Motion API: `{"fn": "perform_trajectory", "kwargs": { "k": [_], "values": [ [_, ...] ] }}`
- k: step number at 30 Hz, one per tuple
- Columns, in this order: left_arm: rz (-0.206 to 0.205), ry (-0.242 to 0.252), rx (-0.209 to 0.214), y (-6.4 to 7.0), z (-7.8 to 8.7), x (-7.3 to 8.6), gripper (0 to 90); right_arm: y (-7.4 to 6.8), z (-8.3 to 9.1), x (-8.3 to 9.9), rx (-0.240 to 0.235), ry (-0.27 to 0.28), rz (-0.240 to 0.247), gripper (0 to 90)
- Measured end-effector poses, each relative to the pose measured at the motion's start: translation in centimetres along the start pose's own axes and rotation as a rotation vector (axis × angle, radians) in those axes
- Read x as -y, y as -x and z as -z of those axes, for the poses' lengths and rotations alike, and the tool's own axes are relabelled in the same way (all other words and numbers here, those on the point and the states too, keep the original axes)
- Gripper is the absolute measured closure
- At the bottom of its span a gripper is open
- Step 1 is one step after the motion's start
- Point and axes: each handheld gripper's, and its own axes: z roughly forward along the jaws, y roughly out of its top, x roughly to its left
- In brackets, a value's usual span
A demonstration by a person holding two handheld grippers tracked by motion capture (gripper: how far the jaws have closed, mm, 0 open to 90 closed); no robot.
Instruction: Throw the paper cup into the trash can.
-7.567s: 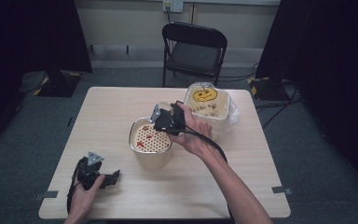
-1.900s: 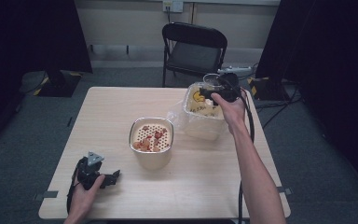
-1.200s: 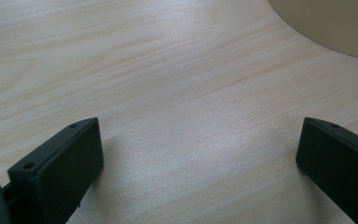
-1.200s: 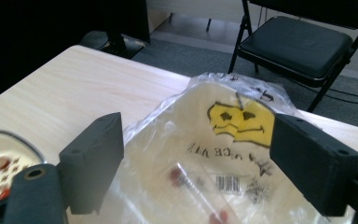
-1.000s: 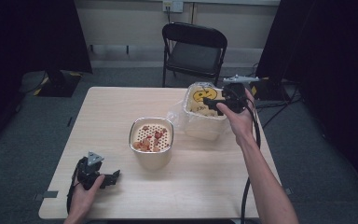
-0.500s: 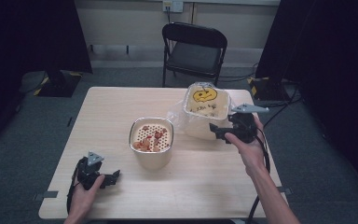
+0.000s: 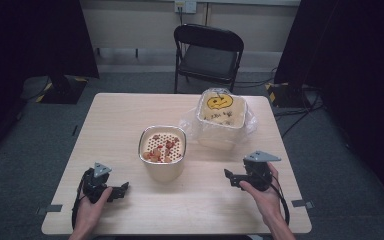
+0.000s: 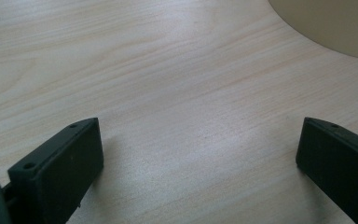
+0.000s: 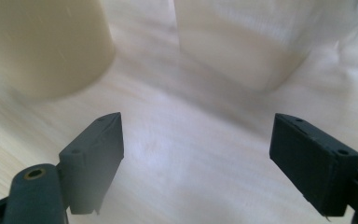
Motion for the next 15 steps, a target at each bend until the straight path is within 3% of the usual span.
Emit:
{"fn": "perform_trajectory", "kwargs": {
  "k": [8, 10, 15],
  "values": [
    [0.003, 0.0, 0.001, 0.0, 0.0, 0.0, 0.0, 0.4, -2.9, 3.8, 0.039, -0.098, -0.004, 16.8],
    [0.0, 0.0, 0.0, 0.0, 0.0, 0.0, 0.0, 0.5, -3.5, 4.4, 0.066, -0.125, 0.023, 16.7],
    [0.0, 0.0, 0.0, 0.0, 0.0, 0.0, 0.0, 0.8, -3.9, 5.2, 0.084, -0.087, 0.011, 12.3]
  ]
}}
